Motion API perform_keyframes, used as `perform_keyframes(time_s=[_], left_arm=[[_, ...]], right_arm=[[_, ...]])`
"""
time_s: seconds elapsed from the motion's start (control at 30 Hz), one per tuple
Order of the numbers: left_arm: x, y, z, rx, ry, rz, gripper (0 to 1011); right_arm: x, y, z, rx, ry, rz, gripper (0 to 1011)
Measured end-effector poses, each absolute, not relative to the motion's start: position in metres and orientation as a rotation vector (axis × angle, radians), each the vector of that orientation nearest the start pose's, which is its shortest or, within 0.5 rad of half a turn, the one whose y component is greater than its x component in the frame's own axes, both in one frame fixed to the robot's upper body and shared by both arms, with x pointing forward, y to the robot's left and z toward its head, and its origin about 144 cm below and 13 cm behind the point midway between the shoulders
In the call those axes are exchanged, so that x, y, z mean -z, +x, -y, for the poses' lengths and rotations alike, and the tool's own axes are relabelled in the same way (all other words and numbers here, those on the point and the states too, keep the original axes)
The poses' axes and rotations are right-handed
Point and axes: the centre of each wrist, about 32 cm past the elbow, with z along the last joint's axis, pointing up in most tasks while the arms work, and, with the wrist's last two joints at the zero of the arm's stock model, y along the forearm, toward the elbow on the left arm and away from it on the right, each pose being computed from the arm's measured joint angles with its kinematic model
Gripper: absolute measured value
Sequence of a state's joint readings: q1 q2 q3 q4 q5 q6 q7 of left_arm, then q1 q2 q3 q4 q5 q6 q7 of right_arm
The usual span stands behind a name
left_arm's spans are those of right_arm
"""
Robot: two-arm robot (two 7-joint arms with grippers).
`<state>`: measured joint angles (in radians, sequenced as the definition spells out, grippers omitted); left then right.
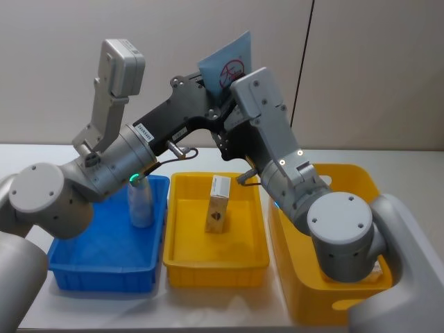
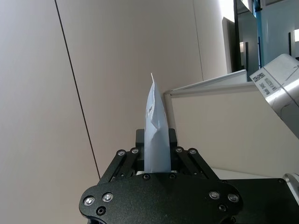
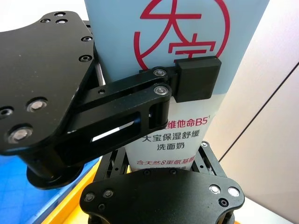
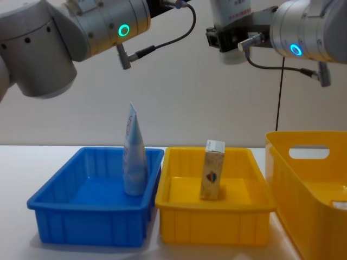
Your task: Bimanual collaborative sorting of washing and personal care products
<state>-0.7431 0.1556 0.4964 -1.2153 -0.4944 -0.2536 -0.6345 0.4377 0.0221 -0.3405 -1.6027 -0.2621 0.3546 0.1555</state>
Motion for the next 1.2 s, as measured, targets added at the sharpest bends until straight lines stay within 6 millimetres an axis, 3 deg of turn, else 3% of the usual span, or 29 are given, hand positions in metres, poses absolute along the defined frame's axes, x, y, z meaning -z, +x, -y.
perform_keyframes(time_s=[0.43, 0.73, 0.9, 1.2], left_arm=[[-1.3111, 0.6169, -0.1473, -0.513, -0.356, 0.376, 259], [-1.3111, 0.6169, -0.1473, -0.512, -0.356, 0.376, 504], [-1.3111, 0.6169, -0.1473, -0.512, -0.356, 0.376, 704], [-1.3110, 0.6170, -0.1474, -0.513, -0.356, 0.376, 940]], right_arm=[[-1.3059, 0.5365, 0.1245, 1.191, -0.204, 0.388, 458], [-1.3058, 0.5366, 0.1245, 1.192, -0.204, 0.388, 407], [-1.3059, 0.5366, 0.1248, 1.192, -0.204, 0.388, 385], [-1.3066, 0.5397, 0.1330, 1.219, -0.178, 0.408, 344]])
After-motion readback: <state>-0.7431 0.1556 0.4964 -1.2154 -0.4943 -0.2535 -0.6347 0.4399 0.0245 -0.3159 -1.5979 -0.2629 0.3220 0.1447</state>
